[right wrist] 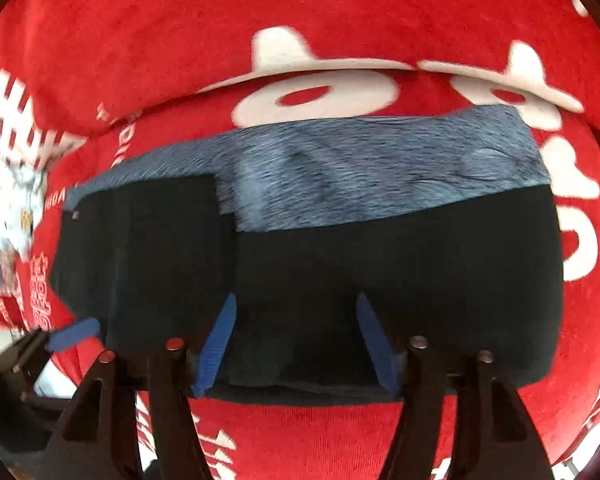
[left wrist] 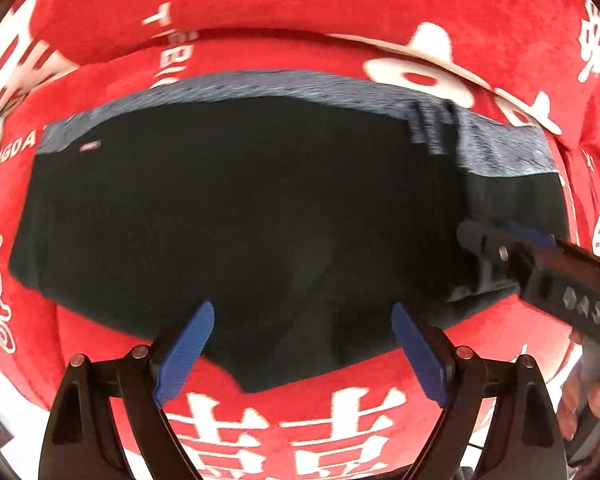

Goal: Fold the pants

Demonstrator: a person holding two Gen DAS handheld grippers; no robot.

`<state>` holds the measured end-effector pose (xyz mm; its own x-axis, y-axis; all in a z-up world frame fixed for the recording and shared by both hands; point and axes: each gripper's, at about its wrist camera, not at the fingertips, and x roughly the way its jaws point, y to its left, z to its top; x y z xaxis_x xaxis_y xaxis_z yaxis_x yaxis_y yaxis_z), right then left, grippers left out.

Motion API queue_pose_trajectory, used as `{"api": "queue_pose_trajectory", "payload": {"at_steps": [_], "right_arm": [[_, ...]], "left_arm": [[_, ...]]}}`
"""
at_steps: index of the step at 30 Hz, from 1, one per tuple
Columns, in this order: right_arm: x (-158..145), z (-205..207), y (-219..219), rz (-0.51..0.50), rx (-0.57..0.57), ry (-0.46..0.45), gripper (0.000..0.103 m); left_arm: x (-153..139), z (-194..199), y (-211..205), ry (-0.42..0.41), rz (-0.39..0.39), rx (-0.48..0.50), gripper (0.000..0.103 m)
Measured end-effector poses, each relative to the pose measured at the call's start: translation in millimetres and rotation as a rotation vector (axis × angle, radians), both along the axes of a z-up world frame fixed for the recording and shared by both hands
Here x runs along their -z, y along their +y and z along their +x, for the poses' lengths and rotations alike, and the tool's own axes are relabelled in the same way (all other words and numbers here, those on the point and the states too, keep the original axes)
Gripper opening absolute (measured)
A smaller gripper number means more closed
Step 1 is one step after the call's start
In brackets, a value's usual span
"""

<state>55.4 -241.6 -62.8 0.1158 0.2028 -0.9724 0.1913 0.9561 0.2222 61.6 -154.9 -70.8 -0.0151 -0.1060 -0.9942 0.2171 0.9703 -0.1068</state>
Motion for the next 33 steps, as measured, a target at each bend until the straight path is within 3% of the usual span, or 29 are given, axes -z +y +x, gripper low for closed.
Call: {"api": "queue_pose_trajectory", "payload": {"at_steps": [7, 10, 14, 16, 17, 18, 19, 20, 22, 26, 29, 33], "right_arm": [[-2.6, -12.3, 45.8, -0.037, -0.151, 0.047, 0.07], [-9.2, -12.8, 54.3, -0.042, -0.138, 0.051, 0.07], [-30.5, 12.4, 50.1, -0.143, -0.112, -0.028, 0.07], [-24.9, 32.7, 48.5, -0.165, -0.098, -0.02, 0.07], [-18.1, 42.2, 48.8, -0.177, -0.095, -0.006, 0.065], [-9.8, 49.0, 47.3, -0.185, -0.089, 0.01, 0.042], [1.6, 54.8, 44.3, -0.188, -0.068, 0.036, 0.027], [12.3, 58.1, 38.8, -0.185, -0.025, 0.067, 0.019], [14.4, 59.0, 33.9, -0.151, 0.037, 0.056, 0.019], [8.1, 54.3, 56.7, -0.165, -0.111, 0.049, 0.019], [8.1, 51.3, 73.0, -0.004, -0.163, 0.078, 0.019], [2.5, 38.8, 101.7, 0.008, -0.222, 0.084, 0.022]], "left_arm": [[-3.8, -5.5, 37.2, 0.014, 0.013, -0.06, 0.091], [-6.5, -8.9, 51.3, 0.016, 0.022, -0.077, 0.091], [-8.4, -12.5, 74.0, 0.016, 0.029, -0.094, 0.091], [-9.3, -15.3, 82.6, 0.017, 0.037, -0.101, 0.091], [-9.5, -16.4, 86.6, 0.017, 0.04, -0.105, 0.091], [-10.4, -17.9, 91.2, 0.016, 0.041, -0.111, 0.091], [-11.0, -18.8, 93.7, 0.015, 0.041, -0.116, 0.091], [-12.9, -21.0, 99.8, 0.011, 0.042, -0.123, 0.091], [-16.4, -25.0, 110.9, 0.007, 0.043, -0.132, 0.091], [-12.2, -30.5, 126.9, 0.013, 0.058, -0.152, 0.091], [-9.1, -31.6, 131.9, 0.026, 0.062, -0.177, 0.091], [-10.1, -32.3, 136.6, 0.016, 0.056, -0.194, 0.091]]}}
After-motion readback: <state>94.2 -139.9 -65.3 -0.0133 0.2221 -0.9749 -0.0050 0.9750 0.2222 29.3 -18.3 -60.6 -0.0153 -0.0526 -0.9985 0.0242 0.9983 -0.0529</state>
